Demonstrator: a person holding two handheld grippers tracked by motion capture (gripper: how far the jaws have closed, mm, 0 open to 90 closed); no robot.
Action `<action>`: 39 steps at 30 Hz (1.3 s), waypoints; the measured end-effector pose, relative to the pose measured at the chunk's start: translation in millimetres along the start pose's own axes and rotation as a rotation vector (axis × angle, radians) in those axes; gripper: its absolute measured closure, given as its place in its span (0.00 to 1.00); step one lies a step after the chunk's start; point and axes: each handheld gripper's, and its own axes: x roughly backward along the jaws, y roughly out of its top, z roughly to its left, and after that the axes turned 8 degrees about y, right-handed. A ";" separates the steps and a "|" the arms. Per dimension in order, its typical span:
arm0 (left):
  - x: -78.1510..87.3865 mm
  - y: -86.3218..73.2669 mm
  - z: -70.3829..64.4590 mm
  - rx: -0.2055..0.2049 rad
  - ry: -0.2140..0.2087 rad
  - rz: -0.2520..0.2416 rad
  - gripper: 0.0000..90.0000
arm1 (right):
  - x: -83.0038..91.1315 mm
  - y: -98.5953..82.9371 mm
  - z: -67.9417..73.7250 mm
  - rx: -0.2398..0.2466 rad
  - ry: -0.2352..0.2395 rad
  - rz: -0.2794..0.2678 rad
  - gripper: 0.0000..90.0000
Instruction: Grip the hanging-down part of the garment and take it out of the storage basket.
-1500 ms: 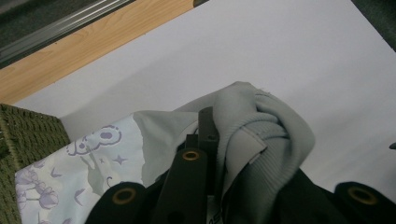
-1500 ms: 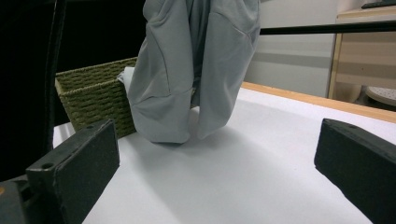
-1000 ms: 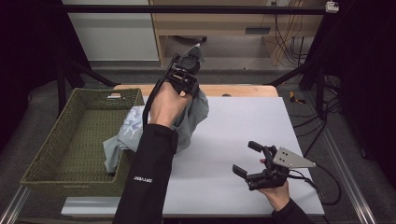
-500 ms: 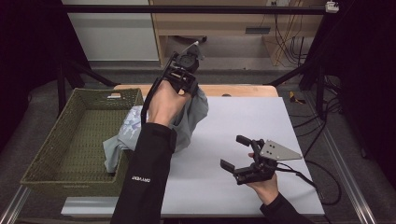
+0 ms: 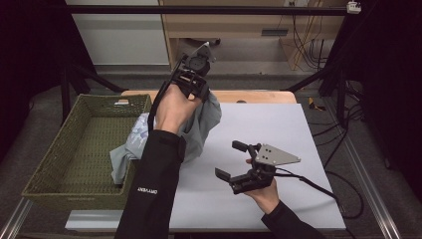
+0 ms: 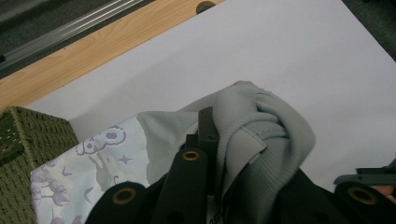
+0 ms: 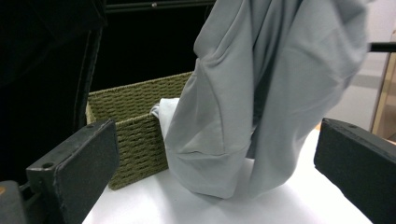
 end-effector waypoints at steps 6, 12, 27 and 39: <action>3.0 0.9 1.8 -0.008 0.005 0.002 0.94 | -19.1 -5.5 3.7 -0.001 0.022 0.025 0.01; 3.8 1.9 2.2 -0.007 0.008 0.001 0.94 | -35.3 -16.4 6.3 -0.017 0.028 0.051 0.01; 2.4 4.9 1.3 -0.012 0.008 0.005 0.94 | -70.7 -42.6 3.0 -0.054 0.009 0.096 0.02; 3.9 3.8 5.1 -0.009 0.007 -0.002 0.94 | -106.6 -51.4 -1.8 -0.054 -0.017 0.097 0.04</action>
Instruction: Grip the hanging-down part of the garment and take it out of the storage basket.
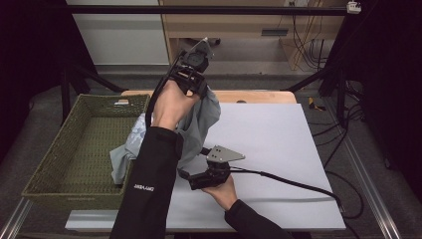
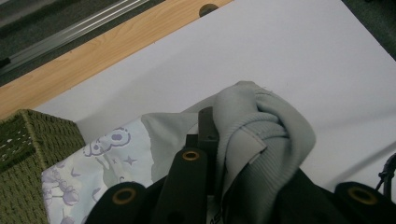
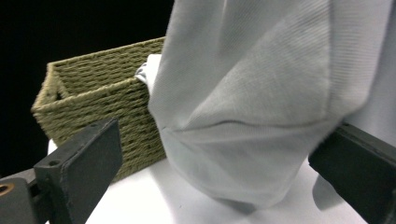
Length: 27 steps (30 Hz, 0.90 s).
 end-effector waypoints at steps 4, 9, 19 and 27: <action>0.5 0.4 -0.4 -0.001 0.003 0.002 0.94 | -10.7 -0.7 -2.3 -0.010 -0.011 -0.008 0.05; 2.5 0.4 0.2 -0.003 0.002 0.002 0.94 | -21.7 0.9 -3.3 -0.013 0.002 -0.013 0.05; 2.3 0.5 1.2 -0.003 0.004 0.008 0.94 | -38.3 0.7 -6.2 -0.021 -0.003 0.003 0.08; 3.9 0.9 1.8 -0.008 0.009 0.006 0.94 | -49.4 -1.5 -4.9 -0.045 -0.025 0.016 0.27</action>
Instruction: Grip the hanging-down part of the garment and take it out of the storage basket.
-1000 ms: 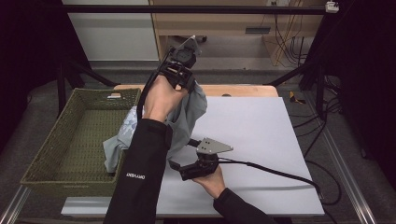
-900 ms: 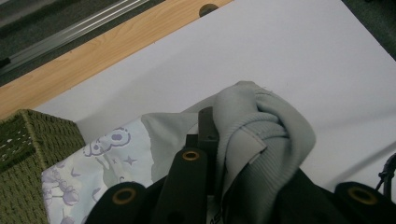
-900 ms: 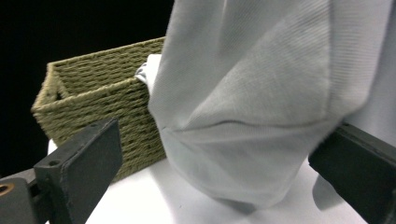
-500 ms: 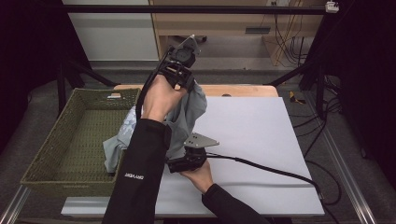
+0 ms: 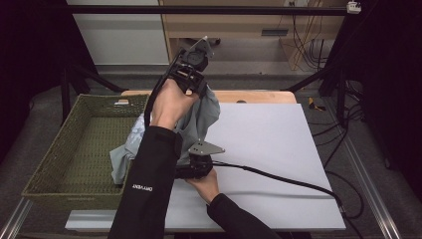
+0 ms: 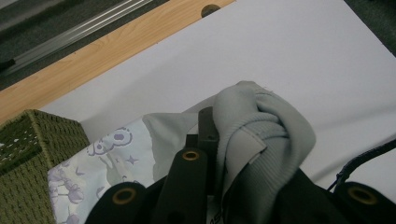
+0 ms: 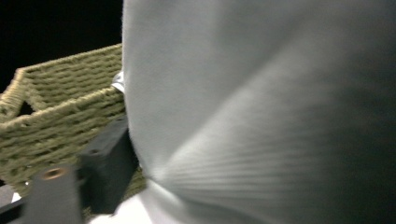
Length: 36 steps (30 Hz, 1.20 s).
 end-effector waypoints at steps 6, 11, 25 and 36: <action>-0.3 0.1 -0.2 0.001 0.003 0.001 0.94 | 0.6 -1.2 -3.3 0.031 0.024 0.033 0.67; -0.2 0.1 -1.1 0.001 0.004 -0.003 0.94 | 4.7 0.3 0.6 0.046 0.052 0.060 0.95; 4.1 -0.3 -0.4 0.003 0.006 -0.017 0.94 | 55.2 8.4 -0.6 0.097 0.076 0.026 0.97; 7.6 2.2 -5.8 -0.002 0.011 -0.024 0.94 | 120.2 20.6 0.7 0.143 0.094 0.040 0.97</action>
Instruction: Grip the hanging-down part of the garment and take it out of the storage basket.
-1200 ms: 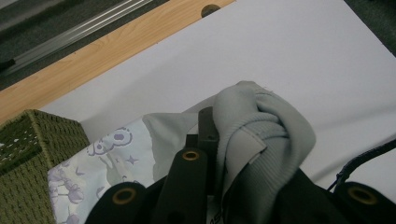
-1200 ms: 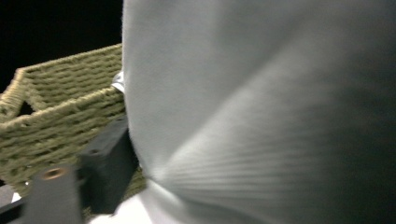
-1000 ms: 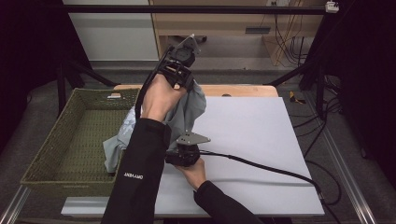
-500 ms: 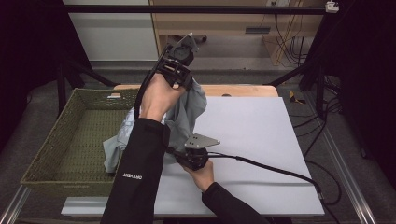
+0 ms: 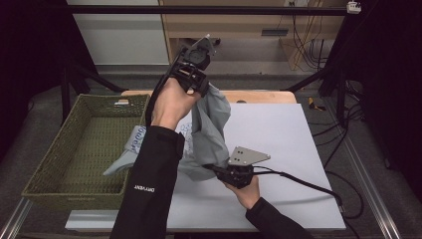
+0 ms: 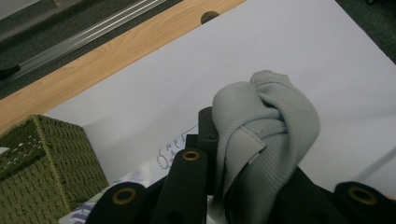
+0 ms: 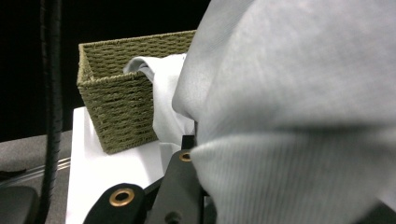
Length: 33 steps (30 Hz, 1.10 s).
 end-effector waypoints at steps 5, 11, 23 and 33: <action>1.9 -0.4 0.1 -0.006 -0.001 0.001 0.94 | 25.2 5.9 1.0 0.045 -0.035 0.000 0.97; 3.7 -0.7 0.2 0.003 -0.001 -0.009 0.94 | 57.3 11.9 -4.6 0.059 -0.091 -0.017 0.97; 4.7 1.8 -4.0 -0.010 -0.008 -0.014 0.94 | 88.0 23.5 -17.4 0.081 -0.214 -0.058 0.97; 0.2 3.6 -8.9 -0.020 -0.010 -0.004 0.94 | 67.7 4.3 -20.3 0.016 -0.150 0.048 0.89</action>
